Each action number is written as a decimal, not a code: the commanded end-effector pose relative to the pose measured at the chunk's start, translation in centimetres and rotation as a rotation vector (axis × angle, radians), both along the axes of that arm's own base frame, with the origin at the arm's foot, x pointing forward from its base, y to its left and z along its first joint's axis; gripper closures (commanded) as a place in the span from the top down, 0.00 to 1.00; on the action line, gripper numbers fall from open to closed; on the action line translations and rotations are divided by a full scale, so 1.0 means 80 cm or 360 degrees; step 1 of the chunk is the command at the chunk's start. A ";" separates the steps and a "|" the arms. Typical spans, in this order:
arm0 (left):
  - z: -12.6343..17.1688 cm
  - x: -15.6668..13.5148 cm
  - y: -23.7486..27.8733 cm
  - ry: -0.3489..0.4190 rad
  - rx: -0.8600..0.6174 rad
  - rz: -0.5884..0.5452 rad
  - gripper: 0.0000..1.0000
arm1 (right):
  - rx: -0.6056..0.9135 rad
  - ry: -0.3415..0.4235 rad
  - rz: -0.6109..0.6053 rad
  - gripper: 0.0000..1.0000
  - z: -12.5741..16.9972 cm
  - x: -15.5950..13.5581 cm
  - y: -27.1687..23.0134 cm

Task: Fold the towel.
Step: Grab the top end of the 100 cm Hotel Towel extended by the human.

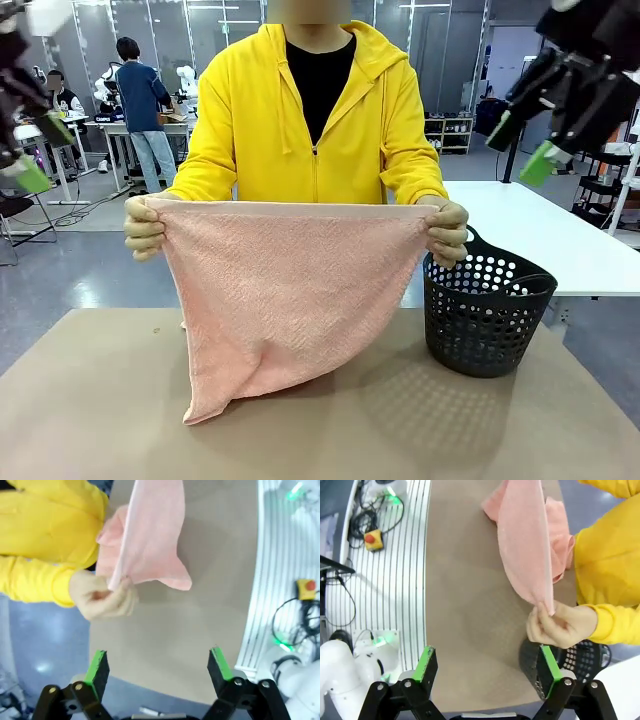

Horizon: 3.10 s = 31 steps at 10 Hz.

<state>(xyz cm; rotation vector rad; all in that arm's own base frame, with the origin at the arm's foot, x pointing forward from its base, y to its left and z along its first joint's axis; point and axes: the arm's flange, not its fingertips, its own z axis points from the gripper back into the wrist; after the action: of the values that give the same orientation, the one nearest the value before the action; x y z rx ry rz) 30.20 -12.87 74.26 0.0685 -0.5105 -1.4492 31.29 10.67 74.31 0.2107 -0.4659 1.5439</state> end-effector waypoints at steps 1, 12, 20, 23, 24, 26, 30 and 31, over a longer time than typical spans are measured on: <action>0.020 0.024 -0.038 -0.0043 0.0213 -0.0124 1.00 | -0.0165 -0.0065 0.0020 1.00 0.020 0.007 0.021; -0.070 0.105 -0.116 -0.0150 0.0210 -0.0304 1.00 | -0.0334 -0.0164 0.0039 1.00 -0.060 0.084 0.132; -0.144 0.133 -0.120 0.0024 0.0170 -0.0270 0.71 | -0.0344 -0.0064 0.0084 1.00 -0.143 0.104 0.148; -0.137 0.128 -0.119 0.0021 0.0144 -0.0290 0.00 | -0.0348 -0.0086 0.0079 0.00 -0.141 0.104 0.147; -0.137 0.128 -0.119 0.0029 0.0142 -0.0285 0.00 | -0.0354 -0.0082 0.0082 0.00 -0.142 0.105 0.148; -0.135 0.128 -0.122 0.0043 0.0142 -0.0279 0.02 | -0.0349 -0.0084 0.0079 0.14 -0.141 0.107 0.150; -0.133 0.128 -0.124 0.0052 0.0160 -0.0274 0.00 | -0.0341 -0.0088 0.0065 0.00 -0.139 0.111 0.146; -0.133 0.129 -0.123 0.0054 0.0159 -0.0270 0.00 | -0.0341 -0.0089 0.0066 0.00 -0.139 0.112 0.146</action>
<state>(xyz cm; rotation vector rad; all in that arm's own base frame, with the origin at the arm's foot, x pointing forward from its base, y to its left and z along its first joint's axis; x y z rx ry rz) 40.49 -22.78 63.51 0.0955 -0.4202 -1.6409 40.04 22.18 63.46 0.0166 -0.3335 1.6487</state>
